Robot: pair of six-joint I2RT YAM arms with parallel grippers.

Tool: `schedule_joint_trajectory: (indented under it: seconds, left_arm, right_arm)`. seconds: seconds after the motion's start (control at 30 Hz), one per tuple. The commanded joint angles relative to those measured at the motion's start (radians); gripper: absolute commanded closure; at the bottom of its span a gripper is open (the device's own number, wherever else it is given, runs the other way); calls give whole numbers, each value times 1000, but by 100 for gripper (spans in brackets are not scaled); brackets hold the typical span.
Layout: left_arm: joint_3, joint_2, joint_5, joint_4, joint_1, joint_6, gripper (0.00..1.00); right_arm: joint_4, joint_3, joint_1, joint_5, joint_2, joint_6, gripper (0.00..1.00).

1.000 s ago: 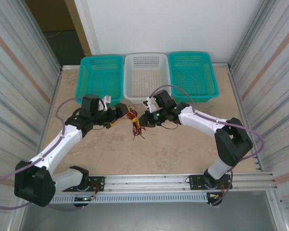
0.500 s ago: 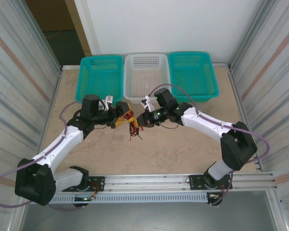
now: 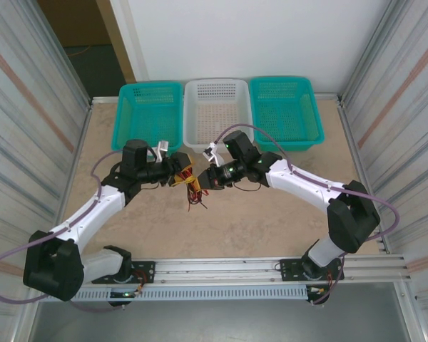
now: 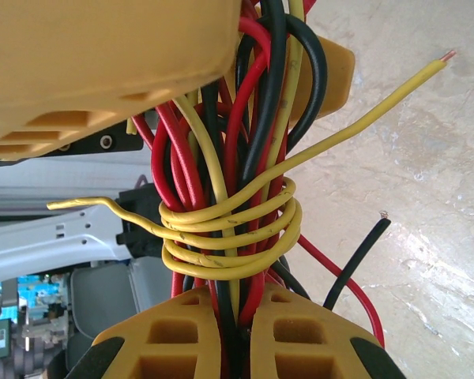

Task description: Untangle the cables

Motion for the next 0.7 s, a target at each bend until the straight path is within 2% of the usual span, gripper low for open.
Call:
schedule_joint_trajectory:
  seconds: [0.0,0.17,0.27,0.33,0.37,0.4,0.43,0.5,0.6,0.67]
  left_arm:
    - [-1,9,32,3,-2,13,46]
    - [-21,10,33,23,-4,2,61]
    - [-15,10,39,31,-6,5,76]
    - [-5,8,36,20,-5,13,87]
    - [3,6,32,9,-5,18,91]
    - [13,5,28,-7,-5,24,95]
    - [23,2,20,-23,-4,31,99]
    - [50,-11,-12,-79,-4,51,100]
    - [92,-26,-80,-194,-2,90,100]
    - [117,-29,-124,-269,-1,100,100]
  right_arm:
    - [2,44,8,-29,-19,-4,99]
    - [0,48,9,-27,-14,-2,97]
    - [-8,54,12,-16,-13,-4,94]
    - [-23,58,11,3,-20,-10,85]
    - [-41,63,10,22,-27,-19,75]
    - [-74,71,9,65,-38,-35,64]
    - [-118,83,8,123,-49,-48,58]
    - [-237,120,12,327,-86,-72,42]
    - [-357,147,37,688,-159,-38,28]
    - [-368,125,42,814,-208,2,25]
